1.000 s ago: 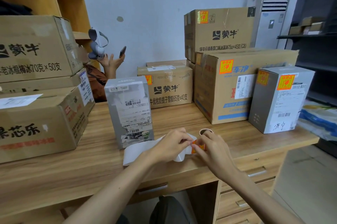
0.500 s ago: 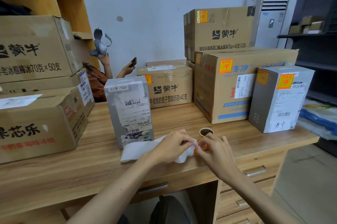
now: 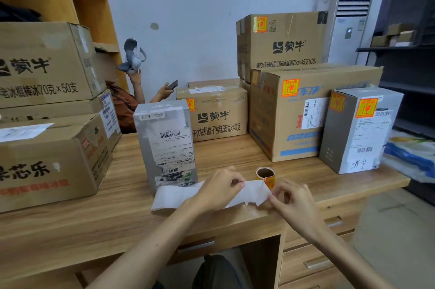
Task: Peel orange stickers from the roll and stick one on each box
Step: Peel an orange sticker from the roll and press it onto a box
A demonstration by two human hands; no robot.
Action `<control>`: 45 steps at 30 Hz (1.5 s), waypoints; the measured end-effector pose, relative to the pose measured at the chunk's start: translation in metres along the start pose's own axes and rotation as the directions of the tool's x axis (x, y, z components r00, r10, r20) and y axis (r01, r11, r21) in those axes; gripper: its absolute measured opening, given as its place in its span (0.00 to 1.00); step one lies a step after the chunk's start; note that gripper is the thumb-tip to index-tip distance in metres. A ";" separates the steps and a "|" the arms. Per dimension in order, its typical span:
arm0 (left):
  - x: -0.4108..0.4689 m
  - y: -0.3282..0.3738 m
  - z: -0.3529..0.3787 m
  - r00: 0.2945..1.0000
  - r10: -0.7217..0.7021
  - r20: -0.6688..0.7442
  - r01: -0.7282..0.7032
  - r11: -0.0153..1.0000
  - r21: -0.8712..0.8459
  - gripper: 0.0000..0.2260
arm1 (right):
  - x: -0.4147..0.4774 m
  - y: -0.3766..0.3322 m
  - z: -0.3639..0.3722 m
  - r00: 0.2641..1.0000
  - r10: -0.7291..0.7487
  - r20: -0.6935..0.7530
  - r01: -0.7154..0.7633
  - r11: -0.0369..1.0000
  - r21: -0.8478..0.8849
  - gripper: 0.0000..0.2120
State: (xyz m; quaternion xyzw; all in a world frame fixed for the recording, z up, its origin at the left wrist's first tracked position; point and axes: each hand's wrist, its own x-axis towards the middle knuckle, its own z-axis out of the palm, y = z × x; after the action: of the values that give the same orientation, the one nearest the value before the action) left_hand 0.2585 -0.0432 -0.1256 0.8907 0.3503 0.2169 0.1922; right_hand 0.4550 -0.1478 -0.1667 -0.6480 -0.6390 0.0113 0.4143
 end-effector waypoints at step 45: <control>-0.059 -0.009 -0.111 0.774 -0.382 -0.505 0.125 0.874 -0.469 0.05 | 0.067 -0.133 0.052 0.704 -0.664 -0.254 0.524 0.726 -0.445 0.12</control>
State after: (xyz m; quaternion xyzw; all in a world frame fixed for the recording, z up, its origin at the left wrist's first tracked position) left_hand 0.1568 -0.0571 -0.0527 0.6626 0.4583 0.5191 0.2855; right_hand 0.3305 -0.0864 -0.0931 -0.4519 -0.7098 -0.3666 0.3969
